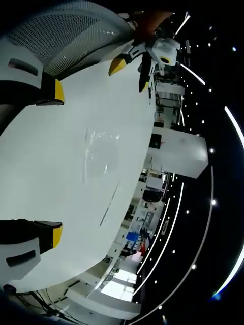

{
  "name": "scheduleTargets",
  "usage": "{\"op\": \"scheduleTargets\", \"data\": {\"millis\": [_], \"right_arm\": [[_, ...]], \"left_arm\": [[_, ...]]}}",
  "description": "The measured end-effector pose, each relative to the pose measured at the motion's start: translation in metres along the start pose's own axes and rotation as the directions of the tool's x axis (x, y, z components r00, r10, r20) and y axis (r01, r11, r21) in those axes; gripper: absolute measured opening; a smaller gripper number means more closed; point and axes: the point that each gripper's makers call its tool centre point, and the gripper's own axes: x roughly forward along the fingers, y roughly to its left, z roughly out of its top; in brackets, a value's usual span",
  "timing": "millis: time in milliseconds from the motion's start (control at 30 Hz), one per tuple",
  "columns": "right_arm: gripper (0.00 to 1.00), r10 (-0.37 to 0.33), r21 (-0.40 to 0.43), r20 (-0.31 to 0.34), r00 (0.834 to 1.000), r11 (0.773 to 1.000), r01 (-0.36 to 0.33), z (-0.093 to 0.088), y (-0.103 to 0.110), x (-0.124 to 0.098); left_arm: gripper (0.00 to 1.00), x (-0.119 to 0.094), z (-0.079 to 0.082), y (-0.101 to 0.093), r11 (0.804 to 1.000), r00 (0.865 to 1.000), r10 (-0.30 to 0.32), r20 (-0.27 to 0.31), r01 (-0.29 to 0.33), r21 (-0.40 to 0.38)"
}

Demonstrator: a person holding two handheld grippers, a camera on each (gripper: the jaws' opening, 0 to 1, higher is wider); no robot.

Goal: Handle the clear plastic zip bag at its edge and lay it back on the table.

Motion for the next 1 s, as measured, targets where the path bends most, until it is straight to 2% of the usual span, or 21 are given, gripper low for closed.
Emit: {"op": "scheduleTargets", "data": {"millis": [433, 1000], "right_arm": [[0.95, 0.002, 0.006, 0.002, 1.000, 1.000, -0.002, -0.0003, -0.0001, -0.0004], [0.96, -0.002, 0.015, 0.010, 1.000, 1.000, 0.002, 0.0012, -0.0009, -0.0010]], "left_arm": [[0.95, 0.0020, -0.0065, -0.0024, 1.000, 1.000, -0.016, -0.014, 0.016, 0.008], [0.95, 0.0009, -0.0007, -0.0040, 1.000, 1.000, -0.012, -0.011, 0.012, 0.004]]}}
